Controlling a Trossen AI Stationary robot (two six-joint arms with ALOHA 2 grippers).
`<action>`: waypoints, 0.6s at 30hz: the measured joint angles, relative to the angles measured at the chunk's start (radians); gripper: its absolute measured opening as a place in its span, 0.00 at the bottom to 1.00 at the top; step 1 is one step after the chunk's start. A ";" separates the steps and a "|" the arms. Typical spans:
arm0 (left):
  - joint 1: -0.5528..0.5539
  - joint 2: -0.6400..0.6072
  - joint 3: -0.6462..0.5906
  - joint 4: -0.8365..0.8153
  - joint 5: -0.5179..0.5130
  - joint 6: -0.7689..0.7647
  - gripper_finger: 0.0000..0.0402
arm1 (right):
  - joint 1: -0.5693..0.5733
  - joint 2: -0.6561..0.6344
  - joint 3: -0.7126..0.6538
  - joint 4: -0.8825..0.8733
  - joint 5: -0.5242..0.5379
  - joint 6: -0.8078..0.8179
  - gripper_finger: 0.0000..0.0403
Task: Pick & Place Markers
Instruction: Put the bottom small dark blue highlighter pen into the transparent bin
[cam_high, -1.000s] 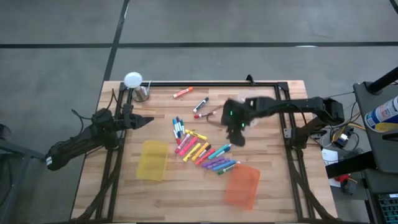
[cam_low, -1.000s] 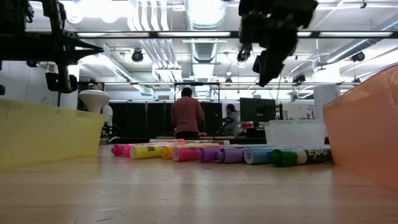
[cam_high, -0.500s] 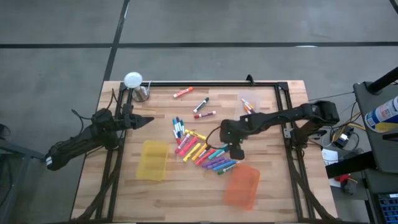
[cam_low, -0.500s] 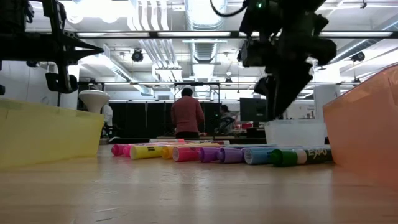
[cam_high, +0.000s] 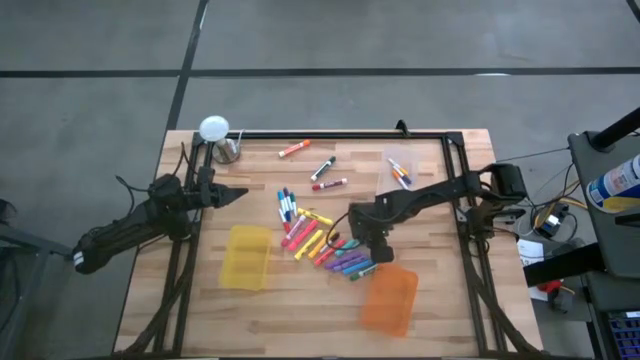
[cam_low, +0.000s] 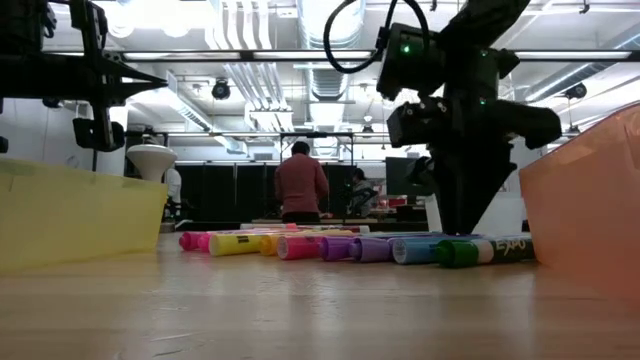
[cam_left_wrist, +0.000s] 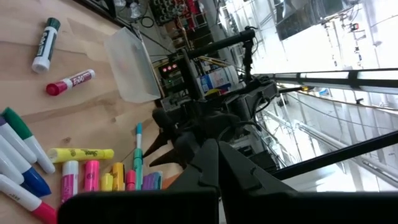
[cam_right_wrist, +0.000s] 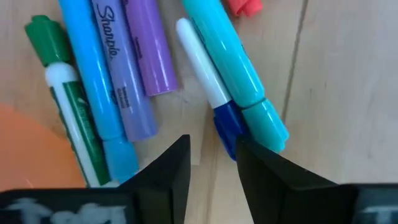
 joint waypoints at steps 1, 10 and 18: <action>0.000 0.000 0.000 0.000 0.000 0.000 0.00 | 0.000 0.006 0.002 0.008 0.001 -0.007 0.29; 0.000 0.003 0.000 -0.002 -0.002 -0.002 0.00 | 0.000 0.065 0.020 0.060 0.005 -0.029 0.23; 0.001 0.003 0.000 -0.002 -0.003 -0.006 0.00 | 0.003 0.068 0.066 0.015 0.028 -0.037 0.21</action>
